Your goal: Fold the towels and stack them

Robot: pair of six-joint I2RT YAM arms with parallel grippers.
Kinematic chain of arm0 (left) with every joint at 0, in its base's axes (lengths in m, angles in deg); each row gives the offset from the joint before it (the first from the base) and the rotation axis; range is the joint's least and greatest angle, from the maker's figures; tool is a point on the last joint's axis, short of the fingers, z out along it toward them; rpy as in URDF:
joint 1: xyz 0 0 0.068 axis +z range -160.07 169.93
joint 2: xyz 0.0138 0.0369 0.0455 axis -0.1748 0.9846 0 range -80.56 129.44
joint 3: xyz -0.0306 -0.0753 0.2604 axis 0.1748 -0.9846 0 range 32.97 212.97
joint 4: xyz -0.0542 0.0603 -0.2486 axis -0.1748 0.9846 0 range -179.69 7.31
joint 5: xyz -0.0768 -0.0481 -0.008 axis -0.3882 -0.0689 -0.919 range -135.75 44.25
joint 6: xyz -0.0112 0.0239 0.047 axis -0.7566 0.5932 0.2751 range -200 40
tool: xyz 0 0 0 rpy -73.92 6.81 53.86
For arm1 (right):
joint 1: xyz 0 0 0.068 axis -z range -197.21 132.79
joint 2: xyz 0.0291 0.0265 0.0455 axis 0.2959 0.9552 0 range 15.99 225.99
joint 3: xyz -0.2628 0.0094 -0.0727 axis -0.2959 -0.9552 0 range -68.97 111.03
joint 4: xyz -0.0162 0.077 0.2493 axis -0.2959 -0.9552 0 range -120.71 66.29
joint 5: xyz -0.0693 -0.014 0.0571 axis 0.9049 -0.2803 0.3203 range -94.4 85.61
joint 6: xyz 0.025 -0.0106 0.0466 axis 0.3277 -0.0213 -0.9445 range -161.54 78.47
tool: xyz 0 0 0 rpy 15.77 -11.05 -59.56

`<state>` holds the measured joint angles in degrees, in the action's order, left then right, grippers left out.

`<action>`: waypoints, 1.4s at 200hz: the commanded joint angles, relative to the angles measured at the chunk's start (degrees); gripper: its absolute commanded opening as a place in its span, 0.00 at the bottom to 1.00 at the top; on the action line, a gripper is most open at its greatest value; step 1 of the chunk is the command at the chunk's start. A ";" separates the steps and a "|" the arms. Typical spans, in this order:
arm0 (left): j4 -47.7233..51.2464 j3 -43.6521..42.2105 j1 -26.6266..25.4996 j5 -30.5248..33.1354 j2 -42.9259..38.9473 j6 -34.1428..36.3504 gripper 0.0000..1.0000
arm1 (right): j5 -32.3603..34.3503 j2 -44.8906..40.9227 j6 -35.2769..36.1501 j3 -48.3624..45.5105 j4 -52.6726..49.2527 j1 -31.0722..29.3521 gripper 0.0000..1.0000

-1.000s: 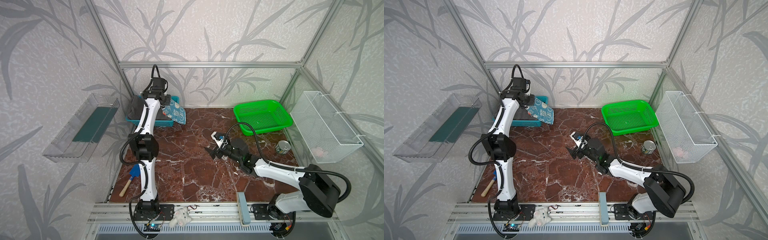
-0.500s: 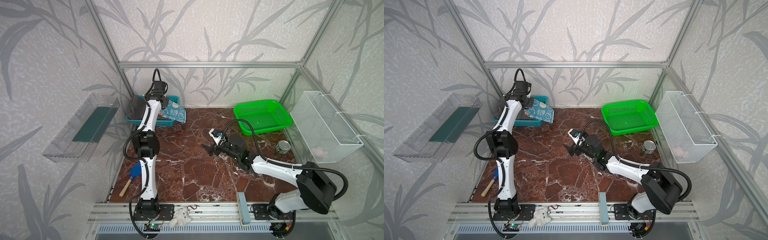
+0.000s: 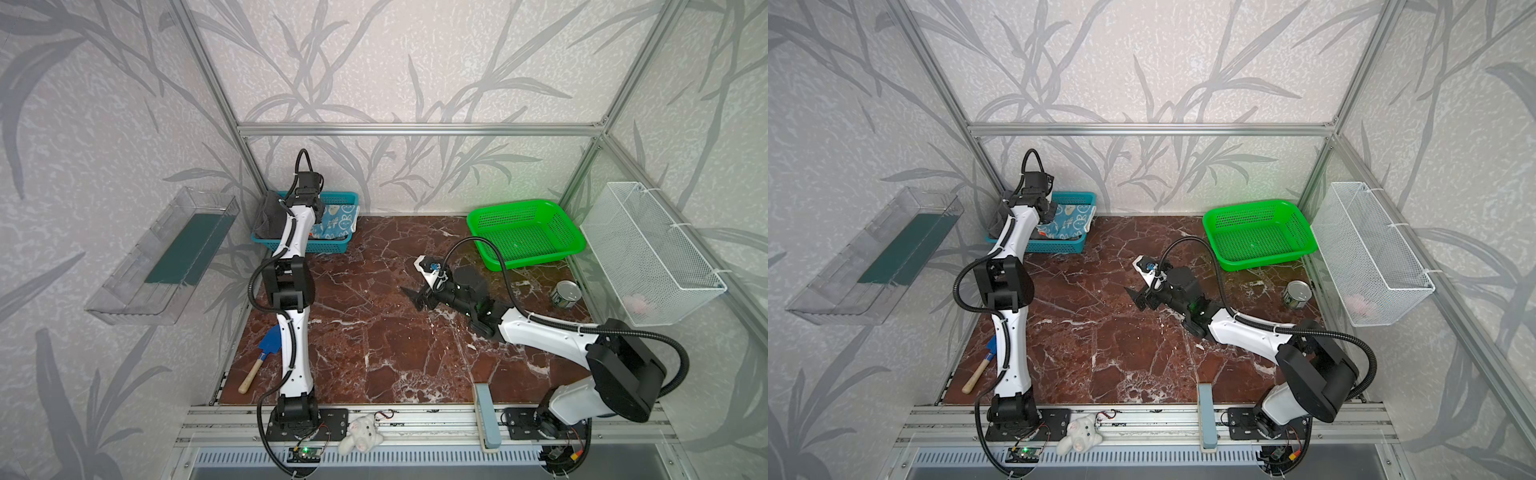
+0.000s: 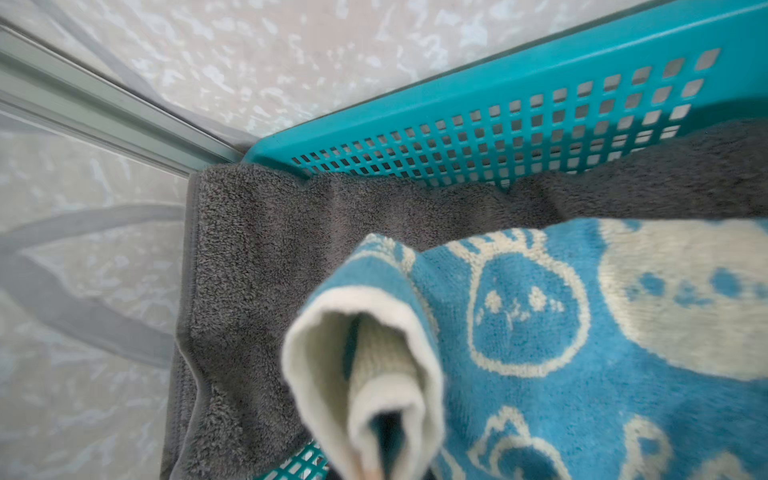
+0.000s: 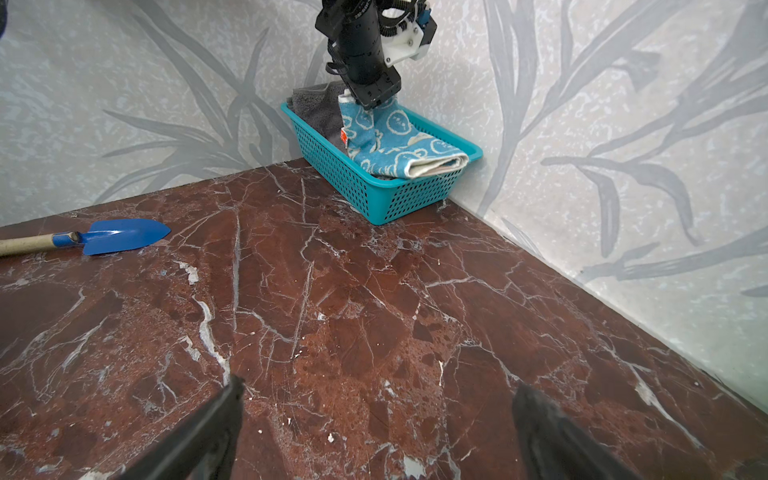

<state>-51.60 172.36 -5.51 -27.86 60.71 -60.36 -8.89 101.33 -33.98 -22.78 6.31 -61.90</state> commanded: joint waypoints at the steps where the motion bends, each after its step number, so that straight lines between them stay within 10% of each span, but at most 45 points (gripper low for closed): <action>1: -2.62 -0.19 1.28 -0.15 1.20 1.38 0.00 | 0.65 0.18 0.45 2.22 -0.64 -0.26 0.99; 47: -5.89 -0.18 2.95 -1.03 4.05 3.83 0.06 | 0.62 0.35 0.47 3.15 -1.20 -0.27 0.99; 101: -9.05 -0.26 3.53 2.18 4.15 4.97 0.75 | 1.11 -0.85 0.62 3.02 -2.33 -0.31 0.99; 150: -7.03 -1.07 2.99 2.85 -0.50 1.43 0.96 | 2.57 -1.14 0.36 1.98 -0.83 -0.40 0.99; 280: -15.33 -33.11 -16.73 5.65 -37.15 -2.55 0.99 | 10.12 -18.76 -1.92 -4.20 -13.62 9.53 0.99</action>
<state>-62.20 147.60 -21.84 -23.56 32.93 -59.68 0.73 88.77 -33.48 -25.75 -0.80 -57.16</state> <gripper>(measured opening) 0.994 0.990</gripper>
